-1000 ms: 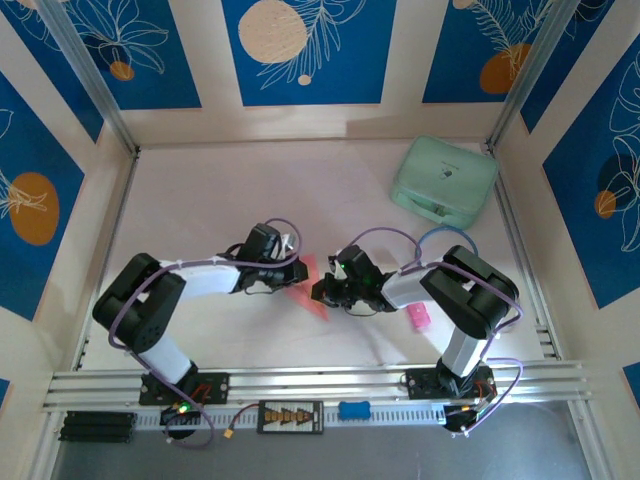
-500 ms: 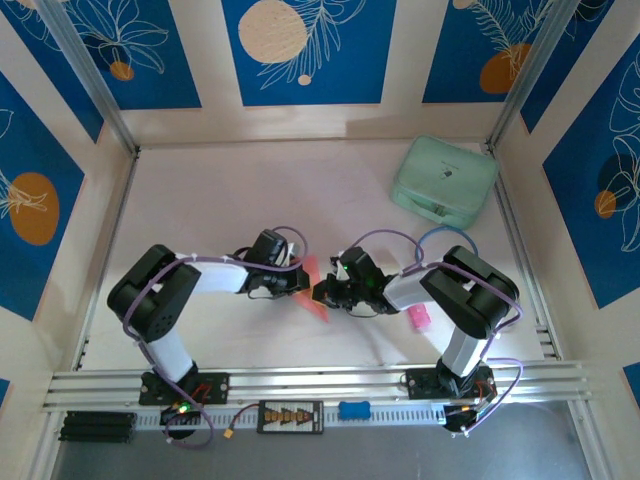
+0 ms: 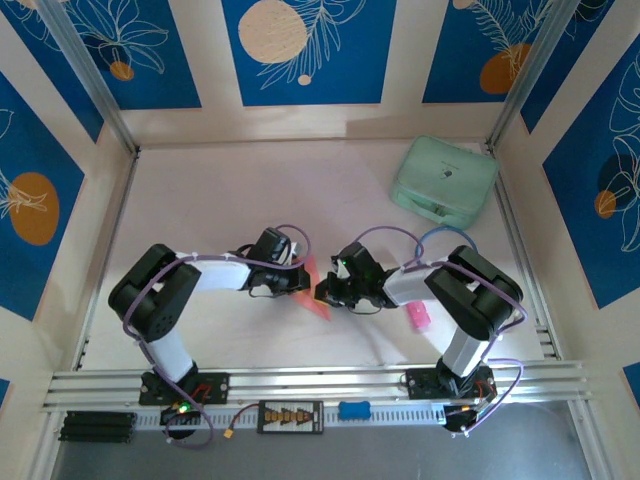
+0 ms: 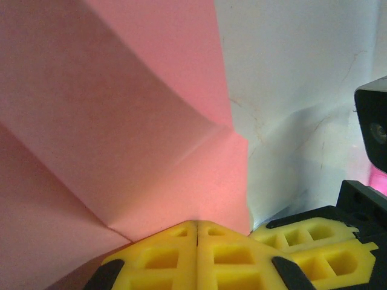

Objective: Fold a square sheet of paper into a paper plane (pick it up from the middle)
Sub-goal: Fourth fold the wing at the center of the table.

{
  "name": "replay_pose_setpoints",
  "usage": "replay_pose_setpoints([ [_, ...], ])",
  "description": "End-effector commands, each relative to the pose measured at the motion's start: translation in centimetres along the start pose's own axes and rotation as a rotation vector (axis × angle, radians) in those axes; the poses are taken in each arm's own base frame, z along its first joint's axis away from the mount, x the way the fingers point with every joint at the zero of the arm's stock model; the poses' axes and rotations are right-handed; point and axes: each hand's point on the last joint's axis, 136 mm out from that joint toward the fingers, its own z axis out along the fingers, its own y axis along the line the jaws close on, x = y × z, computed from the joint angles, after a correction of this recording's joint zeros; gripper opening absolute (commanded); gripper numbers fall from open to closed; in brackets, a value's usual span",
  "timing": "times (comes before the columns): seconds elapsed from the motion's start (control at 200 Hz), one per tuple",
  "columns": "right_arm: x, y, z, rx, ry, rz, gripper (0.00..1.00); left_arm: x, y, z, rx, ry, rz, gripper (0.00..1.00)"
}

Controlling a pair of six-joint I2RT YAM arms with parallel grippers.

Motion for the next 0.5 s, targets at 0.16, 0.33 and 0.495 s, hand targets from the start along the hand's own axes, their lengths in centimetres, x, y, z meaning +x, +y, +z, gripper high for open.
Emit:
replay_pose_setpoints([
  [0.16, 4.3, -6.9, 1.0, 0.178, 0.084, 0.108, 0.01, 0.3, 0.5, -0.2, -0.015, -0.012, 0.021, 0.01],
  [0.33, 4.0, -6.6, 0.8, 0.183, 0.072, 0.101, 0.0, 0.2, -1.5, -1.3, 0.04, -0.031, 0.066, 0.02],
  [0.495, 3.9, -6.5, 0.8, 0.18, 0.068, 0.102, 0.0, 1.4, -1.1, -0.4, 0.043, 0.008, 0.058, 0.0],
])
